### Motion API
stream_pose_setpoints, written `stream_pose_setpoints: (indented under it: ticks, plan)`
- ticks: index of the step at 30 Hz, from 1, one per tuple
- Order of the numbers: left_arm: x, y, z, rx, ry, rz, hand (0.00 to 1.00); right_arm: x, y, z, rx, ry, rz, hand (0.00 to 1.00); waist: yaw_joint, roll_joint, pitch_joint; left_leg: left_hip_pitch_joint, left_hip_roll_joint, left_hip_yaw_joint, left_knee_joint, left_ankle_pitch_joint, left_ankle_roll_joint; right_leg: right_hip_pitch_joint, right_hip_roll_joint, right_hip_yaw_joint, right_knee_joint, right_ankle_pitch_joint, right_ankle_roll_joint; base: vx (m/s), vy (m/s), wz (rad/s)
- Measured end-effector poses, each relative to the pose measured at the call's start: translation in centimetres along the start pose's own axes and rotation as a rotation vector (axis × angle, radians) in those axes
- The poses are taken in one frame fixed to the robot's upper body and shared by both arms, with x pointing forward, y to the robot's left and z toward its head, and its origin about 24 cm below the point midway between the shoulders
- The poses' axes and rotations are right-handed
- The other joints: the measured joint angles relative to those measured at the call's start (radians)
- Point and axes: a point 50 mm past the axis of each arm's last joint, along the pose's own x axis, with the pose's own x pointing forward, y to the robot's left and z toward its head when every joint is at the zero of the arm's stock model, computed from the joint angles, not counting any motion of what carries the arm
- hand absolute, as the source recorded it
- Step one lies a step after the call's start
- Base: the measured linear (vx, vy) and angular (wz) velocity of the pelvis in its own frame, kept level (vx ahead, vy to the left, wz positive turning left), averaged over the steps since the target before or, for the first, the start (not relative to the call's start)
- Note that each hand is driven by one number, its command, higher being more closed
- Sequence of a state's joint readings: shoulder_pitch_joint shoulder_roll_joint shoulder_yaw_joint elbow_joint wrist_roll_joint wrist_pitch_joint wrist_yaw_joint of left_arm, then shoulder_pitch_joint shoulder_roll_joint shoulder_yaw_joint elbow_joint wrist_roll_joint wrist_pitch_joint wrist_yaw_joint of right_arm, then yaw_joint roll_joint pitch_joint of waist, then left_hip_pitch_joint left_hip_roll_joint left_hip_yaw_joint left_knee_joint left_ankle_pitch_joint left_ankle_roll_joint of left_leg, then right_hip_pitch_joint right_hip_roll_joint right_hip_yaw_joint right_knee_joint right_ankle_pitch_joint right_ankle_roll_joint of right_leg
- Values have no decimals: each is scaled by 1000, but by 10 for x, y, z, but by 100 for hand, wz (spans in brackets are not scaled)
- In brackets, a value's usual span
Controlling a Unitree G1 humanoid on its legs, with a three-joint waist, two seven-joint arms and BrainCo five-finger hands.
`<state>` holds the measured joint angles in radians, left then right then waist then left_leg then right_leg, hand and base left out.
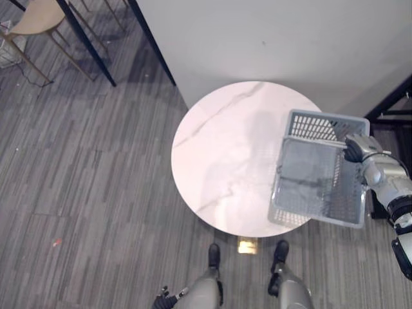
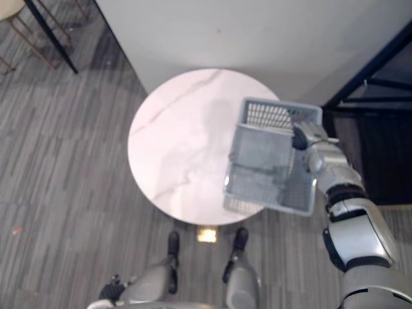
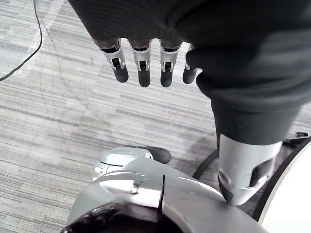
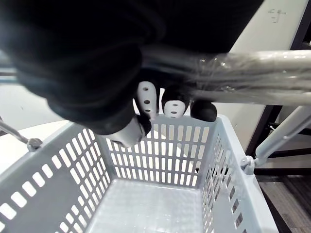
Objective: Pick vegetable in the basket
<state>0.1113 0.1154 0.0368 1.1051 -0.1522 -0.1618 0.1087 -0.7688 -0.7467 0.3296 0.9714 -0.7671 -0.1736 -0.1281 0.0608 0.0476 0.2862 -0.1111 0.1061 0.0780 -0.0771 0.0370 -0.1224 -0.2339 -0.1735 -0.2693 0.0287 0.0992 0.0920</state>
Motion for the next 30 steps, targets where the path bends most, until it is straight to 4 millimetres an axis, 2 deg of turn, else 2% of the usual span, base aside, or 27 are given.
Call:
stream_pose_setpoints:
  ticks: [5, 7, 12, 17, 30]
  plan:
    - [0, 4, -1, 27, 15, 0, 0, -19, 23, 21, 25, -123, 43, 100, -35, -14, -11, 65, -2, 35, -6, -15, 5, 45, 5, 41, -14, 5, 8, 19, 10, -20]
    - [1, 5, -1, 57, 14, -9, 0, -29, 36, 24, 36, -152, 73, 100, -43, -23, -32, 80, -2, 54, -6, -22, 6, 51, 10, 60, -25, 9, 14, 26, 9, -24]
    - [0, 9, -5, 102, 35, -28, 0, -51, 56, 19, 94, -153, 134, 100, -68, -40, -83, 109, 2, 71, -6, -35, 6, 76, 17, 74, -35, 9, 15, 33, -3, -11]
    - [-2, 13, -15, 147, 75, -39, 0, -66, 64, 14, 119, -176, 178, 100, -89, -44, -128, 124, 4, 89, -5, -46, 4, 83, 23, 93, -43, 10, 15, 17, -11, -13]
    - [-6, 17, -27, 154, 113, -44, 0, -95, 74, 12, 145, -228, 235, 100, -98, -45, -197, 135, 12, 88, -6, -49, 3, 101, 31, 90, -55, 9, 16, 7, -19, 0]
